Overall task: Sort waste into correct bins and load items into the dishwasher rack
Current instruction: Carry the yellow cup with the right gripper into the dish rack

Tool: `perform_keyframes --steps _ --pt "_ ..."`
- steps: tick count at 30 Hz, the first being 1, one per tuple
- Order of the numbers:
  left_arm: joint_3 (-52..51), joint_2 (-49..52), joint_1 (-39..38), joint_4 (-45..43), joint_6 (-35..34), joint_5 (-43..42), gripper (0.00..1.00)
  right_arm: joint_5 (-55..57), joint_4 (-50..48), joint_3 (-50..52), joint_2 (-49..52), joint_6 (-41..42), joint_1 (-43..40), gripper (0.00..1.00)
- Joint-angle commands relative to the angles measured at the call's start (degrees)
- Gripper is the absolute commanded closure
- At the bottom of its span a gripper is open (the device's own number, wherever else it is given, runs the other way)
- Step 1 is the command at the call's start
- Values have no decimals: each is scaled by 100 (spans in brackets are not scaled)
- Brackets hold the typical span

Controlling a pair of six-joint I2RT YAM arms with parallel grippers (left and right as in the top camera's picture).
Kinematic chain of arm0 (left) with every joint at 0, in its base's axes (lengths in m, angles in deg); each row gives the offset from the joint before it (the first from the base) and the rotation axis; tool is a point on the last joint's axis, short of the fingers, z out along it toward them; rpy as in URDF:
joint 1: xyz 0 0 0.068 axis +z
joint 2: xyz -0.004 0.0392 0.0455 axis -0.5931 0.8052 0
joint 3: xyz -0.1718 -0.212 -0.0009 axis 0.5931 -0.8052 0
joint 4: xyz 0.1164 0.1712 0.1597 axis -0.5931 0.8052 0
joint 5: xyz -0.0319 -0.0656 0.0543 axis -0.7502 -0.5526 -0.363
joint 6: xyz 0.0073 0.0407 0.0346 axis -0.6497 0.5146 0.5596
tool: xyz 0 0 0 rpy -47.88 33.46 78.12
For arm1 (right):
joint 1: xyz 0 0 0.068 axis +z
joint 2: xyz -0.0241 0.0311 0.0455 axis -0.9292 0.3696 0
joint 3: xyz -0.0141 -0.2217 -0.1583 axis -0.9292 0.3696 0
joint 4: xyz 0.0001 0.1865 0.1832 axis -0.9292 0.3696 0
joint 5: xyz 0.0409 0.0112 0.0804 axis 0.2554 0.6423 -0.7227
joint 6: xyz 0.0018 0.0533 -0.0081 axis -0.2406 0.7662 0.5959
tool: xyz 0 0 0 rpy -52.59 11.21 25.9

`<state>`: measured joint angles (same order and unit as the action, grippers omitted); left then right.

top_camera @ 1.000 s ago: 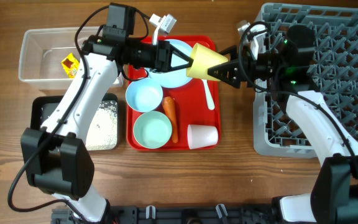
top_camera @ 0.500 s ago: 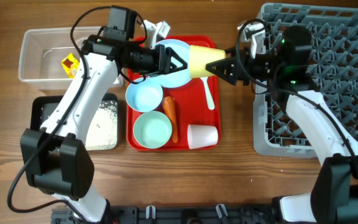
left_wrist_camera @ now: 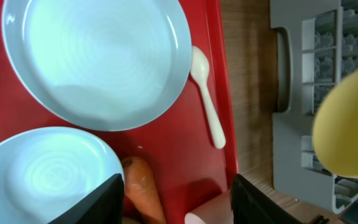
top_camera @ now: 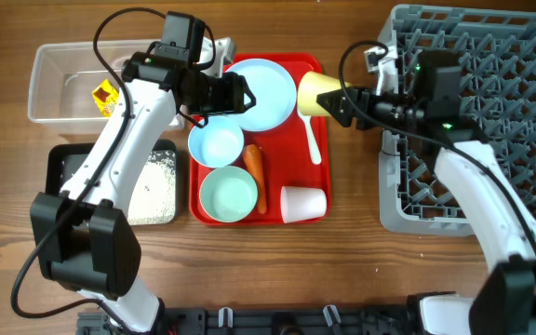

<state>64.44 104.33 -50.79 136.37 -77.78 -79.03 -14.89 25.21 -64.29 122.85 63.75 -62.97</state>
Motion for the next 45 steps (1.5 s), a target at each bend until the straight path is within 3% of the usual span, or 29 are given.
perform_keyframes --steps 1,10,16,26,45 --pt "57 -74 4 4 72 166 45 1279 732 -627 -599 -487 -17 54" --pt "35 0 4 179 74 339 45 1615 2288 -894 -1130 -319 -1845 55" --pt "31 2 4 175 74 376 43 2863 3412 -1152 -1176 -616 -2931 55" --pt "26 2 4 177 76 376 43 5215 4356 -1491 -935 7 -3018 56" --pt "24 2 4 179 74 376 43 5431 4367 -1488 181 155 -3436 56"
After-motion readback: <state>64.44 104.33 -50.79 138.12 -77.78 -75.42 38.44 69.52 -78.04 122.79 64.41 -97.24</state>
